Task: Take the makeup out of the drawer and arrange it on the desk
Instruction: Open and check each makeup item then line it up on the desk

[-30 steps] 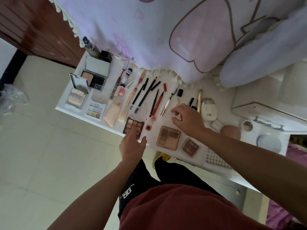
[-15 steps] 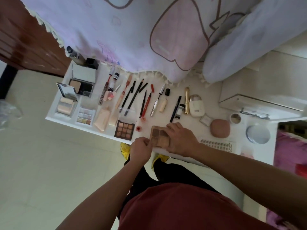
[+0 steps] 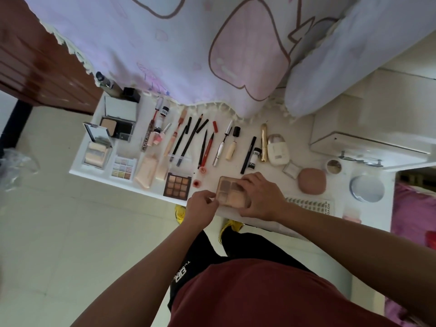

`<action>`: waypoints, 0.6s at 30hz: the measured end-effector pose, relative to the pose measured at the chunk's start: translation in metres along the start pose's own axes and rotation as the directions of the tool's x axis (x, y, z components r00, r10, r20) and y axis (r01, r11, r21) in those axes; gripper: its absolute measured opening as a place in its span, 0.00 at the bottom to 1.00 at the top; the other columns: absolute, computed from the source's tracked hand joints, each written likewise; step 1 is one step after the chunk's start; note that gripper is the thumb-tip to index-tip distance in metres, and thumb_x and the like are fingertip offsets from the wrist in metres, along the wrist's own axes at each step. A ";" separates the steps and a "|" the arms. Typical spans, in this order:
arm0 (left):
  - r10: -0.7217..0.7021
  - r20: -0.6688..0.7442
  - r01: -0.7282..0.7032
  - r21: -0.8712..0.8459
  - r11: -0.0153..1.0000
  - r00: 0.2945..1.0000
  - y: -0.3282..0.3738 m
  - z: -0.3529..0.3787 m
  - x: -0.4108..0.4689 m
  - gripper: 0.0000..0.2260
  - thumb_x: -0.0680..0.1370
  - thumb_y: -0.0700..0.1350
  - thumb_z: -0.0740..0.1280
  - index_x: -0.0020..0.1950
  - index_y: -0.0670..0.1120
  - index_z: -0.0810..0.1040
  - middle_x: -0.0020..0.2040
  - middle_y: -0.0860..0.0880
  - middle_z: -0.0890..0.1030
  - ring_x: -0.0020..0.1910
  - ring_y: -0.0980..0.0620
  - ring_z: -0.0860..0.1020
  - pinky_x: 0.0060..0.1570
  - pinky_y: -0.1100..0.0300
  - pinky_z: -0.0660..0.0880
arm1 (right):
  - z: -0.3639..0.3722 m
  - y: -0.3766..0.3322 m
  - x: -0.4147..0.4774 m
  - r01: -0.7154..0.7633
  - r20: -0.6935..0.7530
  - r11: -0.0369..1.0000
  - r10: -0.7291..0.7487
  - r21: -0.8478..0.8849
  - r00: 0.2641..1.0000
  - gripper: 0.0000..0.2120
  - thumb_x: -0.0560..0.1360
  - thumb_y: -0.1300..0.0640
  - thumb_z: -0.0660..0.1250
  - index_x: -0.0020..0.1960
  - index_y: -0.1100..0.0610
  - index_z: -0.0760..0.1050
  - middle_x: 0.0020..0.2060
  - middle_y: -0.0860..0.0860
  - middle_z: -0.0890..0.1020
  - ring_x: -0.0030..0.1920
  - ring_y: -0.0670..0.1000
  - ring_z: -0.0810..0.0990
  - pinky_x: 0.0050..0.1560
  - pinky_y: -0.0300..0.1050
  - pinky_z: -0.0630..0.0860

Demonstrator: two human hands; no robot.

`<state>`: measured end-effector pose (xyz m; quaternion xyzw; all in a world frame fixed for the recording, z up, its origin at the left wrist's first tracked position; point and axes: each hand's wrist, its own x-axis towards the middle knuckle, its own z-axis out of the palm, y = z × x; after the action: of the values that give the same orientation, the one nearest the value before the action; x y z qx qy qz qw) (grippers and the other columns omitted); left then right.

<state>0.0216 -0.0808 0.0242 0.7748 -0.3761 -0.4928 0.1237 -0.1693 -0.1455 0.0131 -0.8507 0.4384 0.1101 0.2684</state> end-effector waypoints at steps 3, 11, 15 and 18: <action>0.068 0.035 -0.062 -0.157 0.986 0.997 0.016 -0.009 -0.007 0.12 0.76 0.45 0.70 0.58 0.45 0.81 0.40 0.49 0.80 0.40 0.50 0.80 0.45 0.52 0.80 | -0.031 0.010 -0.009 -0.089 0.033 0.974 0.084 0.208 0.996 0.36 0.64 0.39 0.75 0.70 0.47 0.71 0.61 0.45 0.73 0.61 0.47 0.68 0.55 0.44 0.71; 0.281 0.221 -0.150 -0.472 0.869 0.934 0.086 -0.061 -0.018 0.20 0.71 0.43 0.75 0.61 0.44 0.78 0.51 0.45 0.83 0.48 0.51 0.83 0.47 0.56 0.81 | -0.114 -0.001 -0.035 -0.177 0.055 0.700 0.194 0.692 0.979 0.21 0.66 0.54 0.79 0.57 0.44 0.80 0.48 0.44 0.83 0.50 0.44 0.80 0.50 0.38 0.74; 0.391 0.280 -0.194 -0.538 0.820 0.877 0.103 -0.092 -0.023 0.27 0.66 0.48 0.77 0.63 0.44 0.77 0.53 0.46 0.83 0.53 0.51 0.82 0.53 0.55 0.79 | -0.136 -0.022 -0.042 -0.117 0.028 0.527 0.173 0.842 0.985 0.20 0.65 0.53 0.78 0.56 0.50 0.82 0.44 0.47 0.85 0.43 0.44 0.81 0.47 0.45 0.78; 0.424 0.278 -0.211 -0.565 0.798 0.862 0.104 -0.110 -0.030 0.23 0.68 0.45 0.76 0.61 0.42 0.78 0.53 0.43 0.83 0.52 0.49 0.81 0.55 0.55 0.77 | -0.142 -0.038 -0.046 -0.077 0.009 0.444 0.152 0.893 0.988 0.22 0.63 0.49 0.76 0.56 0.53 0.83 0.47 0.52 0.86 0.45 0.47 0.82 0.47 0.45 0.79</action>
<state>0.0612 -0.1511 0.1561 0.5223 -0.3739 -0.6909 0.3317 -0.1733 -0.1743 0.1642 -0.5564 0.4969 -0.1483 0.6493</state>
